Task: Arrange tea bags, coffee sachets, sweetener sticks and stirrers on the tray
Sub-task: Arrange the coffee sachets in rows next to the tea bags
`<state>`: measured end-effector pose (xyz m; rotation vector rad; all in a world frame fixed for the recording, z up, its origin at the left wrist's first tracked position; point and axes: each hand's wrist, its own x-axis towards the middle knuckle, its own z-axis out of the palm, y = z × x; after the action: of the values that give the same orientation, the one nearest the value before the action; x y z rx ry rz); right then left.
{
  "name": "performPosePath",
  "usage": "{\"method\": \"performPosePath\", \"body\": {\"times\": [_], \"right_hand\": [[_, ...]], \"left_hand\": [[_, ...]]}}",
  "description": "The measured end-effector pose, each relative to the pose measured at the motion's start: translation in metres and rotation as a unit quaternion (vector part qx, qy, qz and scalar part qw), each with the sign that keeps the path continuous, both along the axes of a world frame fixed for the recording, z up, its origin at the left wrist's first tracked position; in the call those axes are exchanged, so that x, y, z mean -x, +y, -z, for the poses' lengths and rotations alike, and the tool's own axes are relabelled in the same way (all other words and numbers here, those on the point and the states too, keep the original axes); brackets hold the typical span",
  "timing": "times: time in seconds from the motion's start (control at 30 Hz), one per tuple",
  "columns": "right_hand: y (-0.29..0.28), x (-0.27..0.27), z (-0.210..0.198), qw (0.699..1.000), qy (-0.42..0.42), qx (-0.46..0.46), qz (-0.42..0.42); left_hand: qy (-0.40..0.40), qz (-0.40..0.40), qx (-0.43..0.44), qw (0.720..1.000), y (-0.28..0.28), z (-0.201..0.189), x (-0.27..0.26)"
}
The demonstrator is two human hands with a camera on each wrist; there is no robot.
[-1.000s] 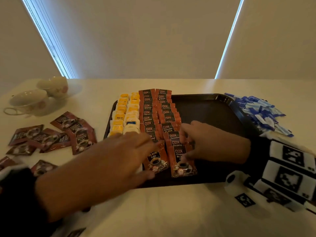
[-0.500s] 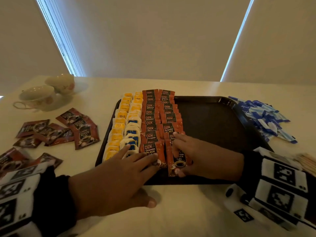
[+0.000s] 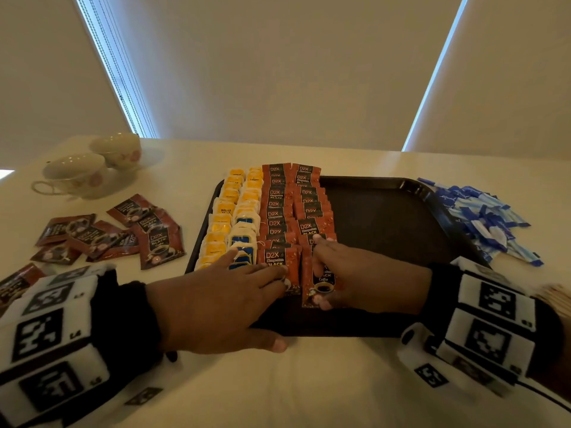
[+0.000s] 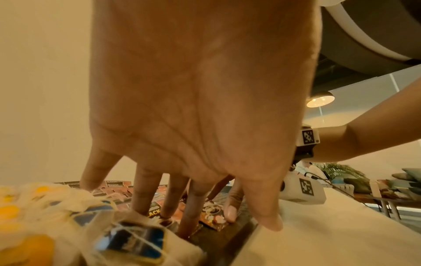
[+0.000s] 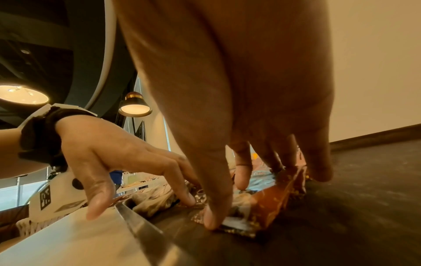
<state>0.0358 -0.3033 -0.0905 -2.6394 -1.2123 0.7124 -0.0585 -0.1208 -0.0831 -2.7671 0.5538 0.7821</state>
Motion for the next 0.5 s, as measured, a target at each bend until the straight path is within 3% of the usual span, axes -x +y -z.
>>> {"method": "performPosePath", "body": {"times": [0.27,0.43,0.5], "right_hand": [[-0.004,0.005,0.002,1.000,-0.002,0.007,-0.016],[-0.001,0.004,0.000,1.000,-0.010,0.007,-0.006],[0.000,0.006,-0.005,1.000,-0.005,0.003,-0.002]], "left_hand": [[0.034,-0.016,-0.015,0.999,0.001,-0.004,0.006],[0.013,-0.034,0.002,0.999,0.000,-0.014,0.008],[-0.030,-0.055,0.038,0.997,0.005,-0.031,0.011]]}}
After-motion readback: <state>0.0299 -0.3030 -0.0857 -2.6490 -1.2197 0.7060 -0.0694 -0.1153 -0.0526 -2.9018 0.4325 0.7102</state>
